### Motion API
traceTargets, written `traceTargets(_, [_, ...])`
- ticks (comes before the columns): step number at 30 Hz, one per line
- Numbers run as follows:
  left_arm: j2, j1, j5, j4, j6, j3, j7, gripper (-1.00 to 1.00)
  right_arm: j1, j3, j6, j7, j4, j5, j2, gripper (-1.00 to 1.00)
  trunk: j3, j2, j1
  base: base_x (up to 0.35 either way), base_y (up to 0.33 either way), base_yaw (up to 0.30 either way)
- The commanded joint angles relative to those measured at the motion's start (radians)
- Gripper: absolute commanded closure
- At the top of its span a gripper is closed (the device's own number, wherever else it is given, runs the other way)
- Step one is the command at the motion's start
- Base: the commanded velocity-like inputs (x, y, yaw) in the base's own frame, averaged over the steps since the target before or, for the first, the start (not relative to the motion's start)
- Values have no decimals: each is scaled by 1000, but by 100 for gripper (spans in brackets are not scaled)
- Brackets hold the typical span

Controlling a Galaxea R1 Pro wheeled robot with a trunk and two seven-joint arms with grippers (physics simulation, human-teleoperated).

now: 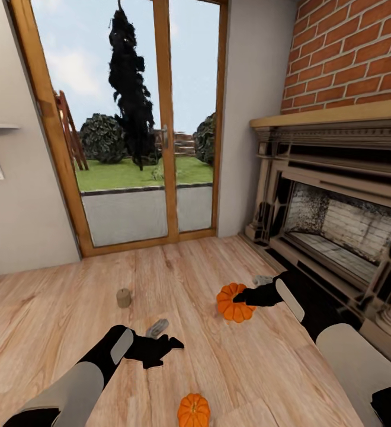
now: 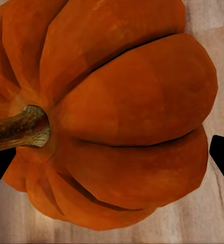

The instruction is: Place each of the two pumpkins and all three candles from the living room inside a cabinet in the living room (use any cabinet), then make sure every cabinet is closed, and position the cauldron so it is next to a table in the living room.

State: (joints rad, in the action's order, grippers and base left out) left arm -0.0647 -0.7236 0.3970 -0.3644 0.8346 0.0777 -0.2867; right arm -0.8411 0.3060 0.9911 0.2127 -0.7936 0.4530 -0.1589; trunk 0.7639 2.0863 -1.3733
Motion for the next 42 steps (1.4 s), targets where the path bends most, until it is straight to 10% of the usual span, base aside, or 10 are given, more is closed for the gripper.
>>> traceTargets(1, [-1,0,-6,-1,6,8,-3,-100,-1,2,2,10,-1,-5,-1,100,1,0,0,306,55,0])
traceTargets(16, [-5,0,-4,5,11,5,-10,-100,-1,2,2,10,-1,-5,-2,100,1,0,0,78,10,0])
traceTargets(42, [-7,0,-46,82,-5,-1,-16,-100,-1,2,3,10,0,-5,-2,100,83,182,-100,1,0,0])
